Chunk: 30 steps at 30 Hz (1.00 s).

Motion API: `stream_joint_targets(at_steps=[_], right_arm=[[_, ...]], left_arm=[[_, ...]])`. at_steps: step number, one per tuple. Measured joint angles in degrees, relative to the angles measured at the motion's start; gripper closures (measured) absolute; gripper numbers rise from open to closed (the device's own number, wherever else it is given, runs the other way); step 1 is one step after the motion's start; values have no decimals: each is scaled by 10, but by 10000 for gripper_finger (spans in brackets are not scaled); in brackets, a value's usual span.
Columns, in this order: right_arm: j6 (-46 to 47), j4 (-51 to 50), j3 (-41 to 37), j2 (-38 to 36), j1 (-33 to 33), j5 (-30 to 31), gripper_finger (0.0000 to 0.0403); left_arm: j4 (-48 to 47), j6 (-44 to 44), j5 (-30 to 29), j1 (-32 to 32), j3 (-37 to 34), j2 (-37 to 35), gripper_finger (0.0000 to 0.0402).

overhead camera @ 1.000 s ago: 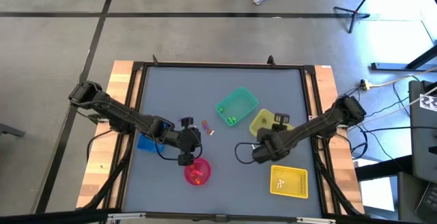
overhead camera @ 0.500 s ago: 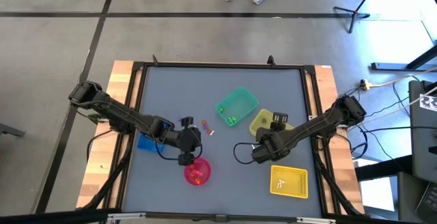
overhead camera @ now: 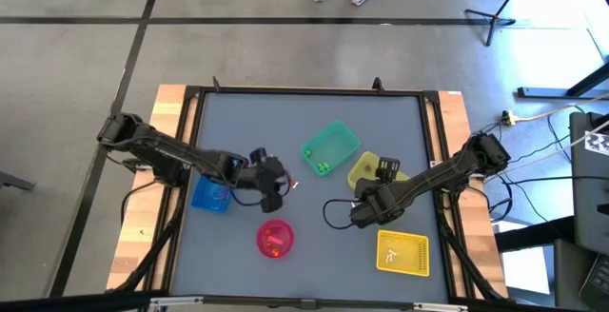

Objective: Sort Halloween decoration
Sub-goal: Put the violet spider toy into the blue bin

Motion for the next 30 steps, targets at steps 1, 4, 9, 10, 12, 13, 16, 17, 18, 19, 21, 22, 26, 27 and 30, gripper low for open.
stream_joint_targets(at_steps=[1,4,9,10,12,13,16,17,18,19,21,22,26,27,30], right_arm=[[0,0,0,0,0,0,181],[0,0,0,0,0,0,180],[0,0,0,0,0,0,180],[0,0,0,0,0,0,180],[0,0,0,0,0,0,180],[0,0,0,0,0,0,180],[0,0,0,0,0,0,180],[0,0,0,0,0,0,180],[0,0,0,0,0,0,180],[0,0,0,0,0,0,180],[-2,0,0,0,0,0,180],[-2,0,0,0,0,0,180],[-2,0,0,0,0,0,180],[-2,0,0,1,0,0,180],[-2,1,0,1,0,-1,180]], left_arm=[[-1,3,-12,9,0,1,266],[-1,6,-27,32,0,0,254],[2,4,-27,52,0,0,247],[2,4,-28,56,0,0,247],[2,11,-39,65,0,0,247],[2,19,-42,69,0,0,247],[1,36,-38,87,0,0,246],[1,35,-28,96,0,0,246],[2,34,-13,107,0,0,246],[1,34,8,120,0,0,246],[-2,34,59,148,2,0,246],[-2,34,87,162,3,0,246],[-18,40,163,219,5,0,246],[-31,47,172,231,5,0,246],[-76,63,179,255,5,0,246]])
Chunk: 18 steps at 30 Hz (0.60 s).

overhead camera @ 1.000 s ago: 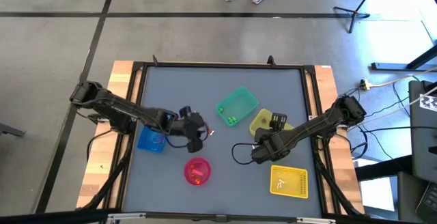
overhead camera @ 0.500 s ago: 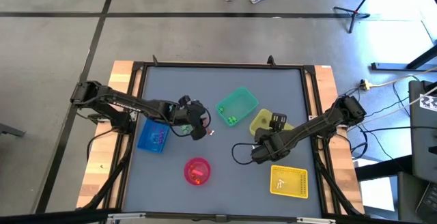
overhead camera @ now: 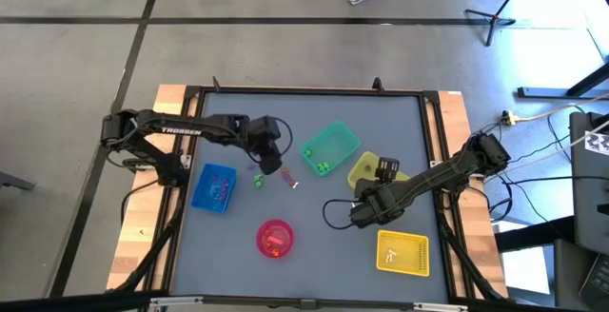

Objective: Sort Halloween decoration
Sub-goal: Put the violet spider toy into the blue bin

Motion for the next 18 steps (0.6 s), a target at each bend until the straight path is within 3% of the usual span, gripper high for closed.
stream_joint_targets(at_steps=[7,18], right_arm=[[0,20,0,0,0,0,180],[0,27,0,0,0,0,180]], left_arm=[[-61,37,8,6,0,0,246],[-48,46,25,-29,-48,23,246]])
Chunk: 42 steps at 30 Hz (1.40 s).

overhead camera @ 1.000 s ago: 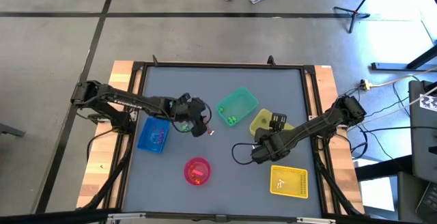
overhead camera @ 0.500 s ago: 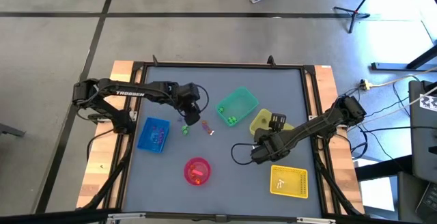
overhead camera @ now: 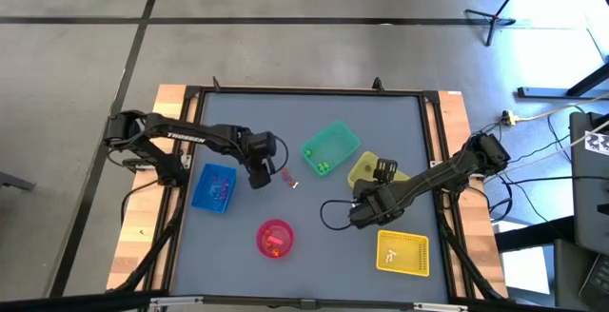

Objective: Sort Halloween decoration
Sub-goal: Put the violet spider toy into the blue bin

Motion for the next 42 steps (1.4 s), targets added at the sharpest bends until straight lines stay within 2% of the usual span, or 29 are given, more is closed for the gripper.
stream_joint_targets(at_steps=[6,11,33,42], right_arm=[[0,1,0,0,0,0,180],[0,1,0,0,0,0,180],[0,2,0,0,0,0,180],[0,2,0,0,0,0,180]], left_arm=[[58,0,-4,-11,-35,-1,246],[117,0,-33,-11,-70,0,247],[189,-3,-32,-11,-136,-2,248],[194,-5,-25,-11,-148,-2,292]])
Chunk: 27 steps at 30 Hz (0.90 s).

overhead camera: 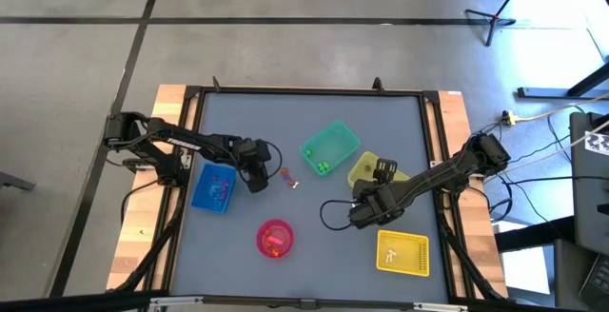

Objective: Sort Halloween decoration
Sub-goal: Put the violet spider toy into the blue bin

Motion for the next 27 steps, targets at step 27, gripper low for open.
stream_joint_targets(at_steps=[27], right_arm=[[0,-15,0,-1,0,0,180]], left_arm=[[9,6,-9,1,18,1,399]])
